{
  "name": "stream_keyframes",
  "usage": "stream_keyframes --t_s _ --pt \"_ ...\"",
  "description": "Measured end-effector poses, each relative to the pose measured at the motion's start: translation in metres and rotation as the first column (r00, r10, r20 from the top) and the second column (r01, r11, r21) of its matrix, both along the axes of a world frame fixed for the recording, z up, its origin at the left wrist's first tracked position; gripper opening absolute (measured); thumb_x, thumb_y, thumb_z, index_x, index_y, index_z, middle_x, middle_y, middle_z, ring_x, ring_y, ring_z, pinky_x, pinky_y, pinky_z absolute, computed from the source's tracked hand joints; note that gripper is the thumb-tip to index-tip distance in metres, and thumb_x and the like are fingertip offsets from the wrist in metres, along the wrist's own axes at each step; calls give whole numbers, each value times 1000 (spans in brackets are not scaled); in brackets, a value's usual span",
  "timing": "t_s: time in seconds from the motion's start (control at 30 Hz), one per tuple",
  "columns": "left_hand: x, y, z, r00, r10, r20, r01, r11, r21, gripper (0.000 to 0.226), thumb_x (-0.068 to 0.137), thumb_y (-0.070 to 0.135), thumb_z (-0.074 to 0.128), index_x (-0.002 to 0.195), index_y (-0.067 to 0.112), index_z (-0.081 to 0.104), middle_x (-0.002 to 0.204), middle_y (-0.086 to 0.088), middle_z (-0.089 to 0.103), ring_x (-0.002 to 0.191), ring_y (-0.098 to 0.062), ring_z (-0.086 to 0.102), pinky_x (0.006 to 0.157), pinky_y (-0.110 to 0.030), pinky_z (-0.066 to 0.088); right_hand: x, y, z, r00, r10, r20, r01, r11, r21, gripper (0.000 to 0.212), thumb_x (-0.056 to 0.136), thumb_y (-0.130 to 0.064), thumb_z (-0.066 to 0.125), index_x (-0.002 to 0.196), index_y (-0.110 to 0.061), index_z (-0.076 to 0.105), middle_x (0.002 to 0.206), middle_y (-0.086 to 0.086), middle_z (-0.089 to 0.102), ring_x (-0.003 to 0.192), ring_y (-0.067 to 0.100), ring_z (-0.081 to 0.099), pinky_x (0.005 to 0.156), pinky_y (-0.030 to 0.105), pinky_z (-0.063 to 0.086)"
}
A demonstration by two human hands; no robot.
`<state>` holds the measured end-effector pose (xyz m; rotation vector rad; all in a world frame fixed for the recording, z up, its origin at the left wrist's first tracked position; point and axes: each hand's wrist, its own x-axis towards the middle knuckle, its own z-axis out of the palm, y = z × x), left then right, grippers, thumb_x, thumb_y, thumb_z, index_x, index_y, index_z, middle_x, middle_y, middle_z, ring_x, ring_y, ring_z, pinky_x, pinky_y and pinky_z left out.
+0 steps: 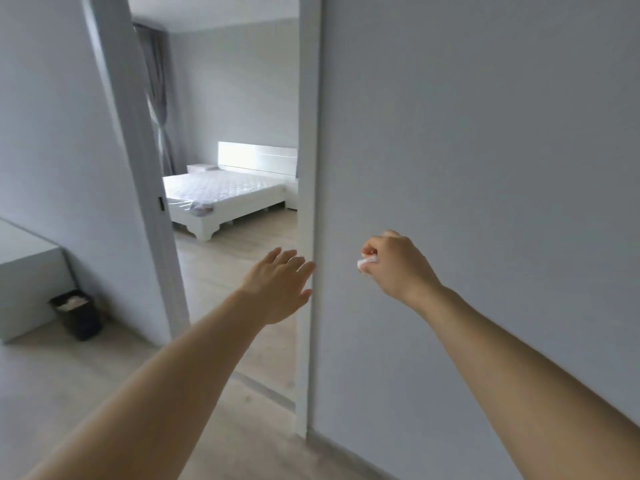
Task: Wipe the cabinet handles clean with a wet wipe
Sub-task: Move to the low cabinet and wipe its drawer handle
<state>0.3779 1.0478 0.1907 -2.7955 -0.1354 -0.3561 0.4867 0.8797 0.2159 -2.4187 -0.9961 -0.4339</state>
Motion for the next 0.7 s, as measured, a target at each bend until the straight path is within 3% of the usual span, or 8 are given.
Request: stream_keyframes --t_s 0.27,0.47,0.7 --pt "-120 192 -10 962 270 -32 -270 963 -10 55 101 43 33 148 16 21 150 -1 32 142 -19 18 117 -32 8 -86 224 1 961 278 -7 -277 959 -61 16 84 -14 53 93 -6 63 104 7 54 85 28 57 74 34 49" --pt "-151 327 -23 933 358 -36 -359 933 -1 54 101 42 31 148 16 21 151 -2 31 141 -20 21 117 -34 11 -104 378 -13 916 401 8 -398 911 -104 15 86 -15 54 95 -6 62 100 8 52 82 26 55 69 31 45" --pt "-171 501 -18 873 484 -63 -483 875 41 56 102 43 31 149 17 17 153 -1 27 143 -17 14 117 -31 7 -90 571 -2 882 470 -19 -471 882 -26 18 85 -15 58 99 -6 64 104 9 55 88 25 54 74 31 45"
